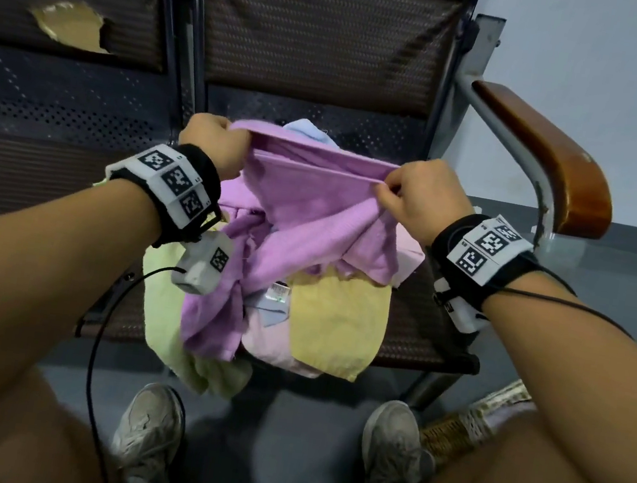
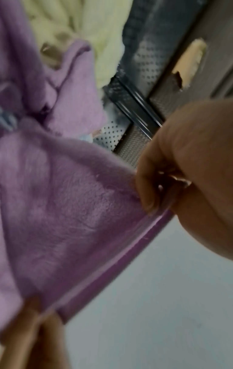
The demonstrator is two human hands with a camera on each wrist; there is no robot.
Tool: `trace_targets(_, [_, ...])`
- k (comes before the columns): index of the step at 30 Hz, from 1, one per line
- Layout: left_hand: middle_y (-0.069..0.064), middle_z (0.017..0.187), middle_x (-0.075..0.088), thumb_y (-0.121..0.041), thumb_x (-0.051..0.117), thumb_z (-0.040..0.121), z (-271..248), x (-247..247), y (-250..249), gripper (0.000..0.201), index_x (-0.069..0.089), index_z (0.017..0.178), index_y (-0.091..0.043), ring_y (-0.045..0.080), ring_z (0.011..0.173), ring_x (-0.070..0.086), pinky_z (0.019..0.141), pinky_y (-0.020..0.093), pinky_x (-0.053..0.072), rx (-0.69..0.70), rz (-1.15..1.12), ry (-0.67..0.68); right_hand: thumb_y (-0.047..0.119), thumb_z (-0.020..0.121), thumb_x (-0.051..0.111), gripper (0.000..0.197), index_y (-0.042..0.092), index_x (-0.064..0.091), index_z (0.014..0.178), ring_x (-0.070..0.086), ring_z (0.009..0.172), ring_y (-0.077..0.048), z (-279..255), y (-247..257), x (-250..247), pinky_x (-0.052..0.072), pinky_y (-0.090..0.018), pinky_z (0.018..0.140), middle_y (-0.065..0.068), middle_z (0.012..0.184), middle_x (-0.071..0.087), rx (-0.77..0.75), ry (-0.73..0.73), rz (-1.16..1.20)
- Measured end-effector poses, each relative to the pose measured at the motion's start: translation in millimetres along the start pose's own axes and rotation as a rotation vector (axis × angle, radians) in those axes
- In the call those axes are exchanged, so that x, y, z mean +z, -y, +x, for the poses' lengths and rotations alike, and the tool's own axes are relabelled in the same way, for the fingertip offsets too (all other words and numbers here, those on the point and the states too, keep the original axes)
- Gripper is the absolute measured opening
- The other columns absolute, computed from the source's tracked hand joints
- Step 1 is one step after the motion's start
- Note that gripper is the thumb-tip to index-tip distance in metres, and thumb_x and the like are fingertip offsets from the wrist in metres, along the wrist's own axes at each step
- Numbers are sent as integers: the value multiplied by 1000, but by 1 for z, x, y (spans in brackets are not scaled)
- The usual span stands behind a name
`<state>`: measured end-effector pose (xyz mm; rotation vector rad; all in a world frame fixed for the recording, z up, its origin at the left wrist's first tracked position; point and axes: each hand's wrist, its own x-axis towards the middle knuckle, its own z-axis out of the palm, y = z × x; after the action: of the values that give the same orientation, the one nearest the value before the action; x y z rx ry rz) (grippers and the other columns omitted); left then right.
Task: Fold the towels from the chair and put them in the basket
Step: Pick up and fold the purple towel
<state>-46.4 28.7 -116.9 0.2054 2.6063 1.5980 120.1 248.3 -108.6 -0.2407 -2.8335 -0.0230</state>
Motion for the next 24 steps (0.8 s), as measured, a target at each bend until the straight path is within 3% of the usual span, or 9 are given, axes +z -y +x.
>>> trace_targets(2, [11,62,60,-2,43,86,-1,2,-9,22,58,70,-6,25,54,65,49,31,56,-91,-381,31,32,91,57,26,15,76,86,61,70,-26,-2,1,2,52,-36,67,-7,75,69,41,89,-32])
trace_targets(4, [12,71,66,6,38,90,-5,3,-17,24,59,80,-1,27,67,70,62,38,61,-101,-631,39,32,89,59,27,13,75,77,61,68,-26,-4,2,8,47,-31,61,-8,69,66,116,217,2])
trace_targets(7, [14,71,70,8,32,94,-7,3,-17,32,63,85,3,28,70,70,59,36,60,-99,-766,46,26,92,57,29,12,77,75,64,70,-23,-12,1,24,47,-30,64,-9,74,71,251,331,238])
trace_targets(11, [13,89,64,5,34,96,-3,5,-9,30,60,111,4,20,72,64,54,27,58,-85,-624,23,20,98,53,32,-4,69,84,55,71,-31,-10,-11,27,51,-45,74,-18,76,64,466,22,697])
trace_targets(14, [2,56,56,4,39,95,-1,4,-9,31,64,83,-10,7,40,45,38,17,40,-99,-661,53,23,101,45,38,-11,56,91,48,77,-24,-3,-8,19,47,-50,77,-14,81,51,530,-130,1001])
trace_targets(17, [2,53,46,2,43,90,-1,3,-15,31,63,72,-13,9,37,33,38,17,27,-106,-687,85,43,100,44,53,-8,52,88,46,73,-21,4,-1,8,45,-49,67,-9,78,47,483,-231,1045])
trace_targets(20, [-1,47,43,-5,53,87,5,-4,-19,28,60,62,-15,12,40,31,41,18,24,-172,-755,22,52,89,63,55,3,49,68,39,59,-13,2,-7,0,34,-28,54,-1,63,39,320,-324,964])
trace_targets(22, [-1,46,45,-7,57,85,9,-9,-17,23,62,64,-15,13,41,33,42,19,26,-192,-754,0,44,83,75,45,17,47,62,41,49,-4,-7,-15,3,34,-16,47,8,56,42,203,-200,817])
trace_targets(24, [-1,48,50,-2,54,84,11,-12,-12,22,68,71,-13,13,43,39,43,19,31,-202,-736,6,33,82,80,33,19,52,69,55,54,-2,-16,-25,10,42,-14,53,7,62,55,103,33,591])
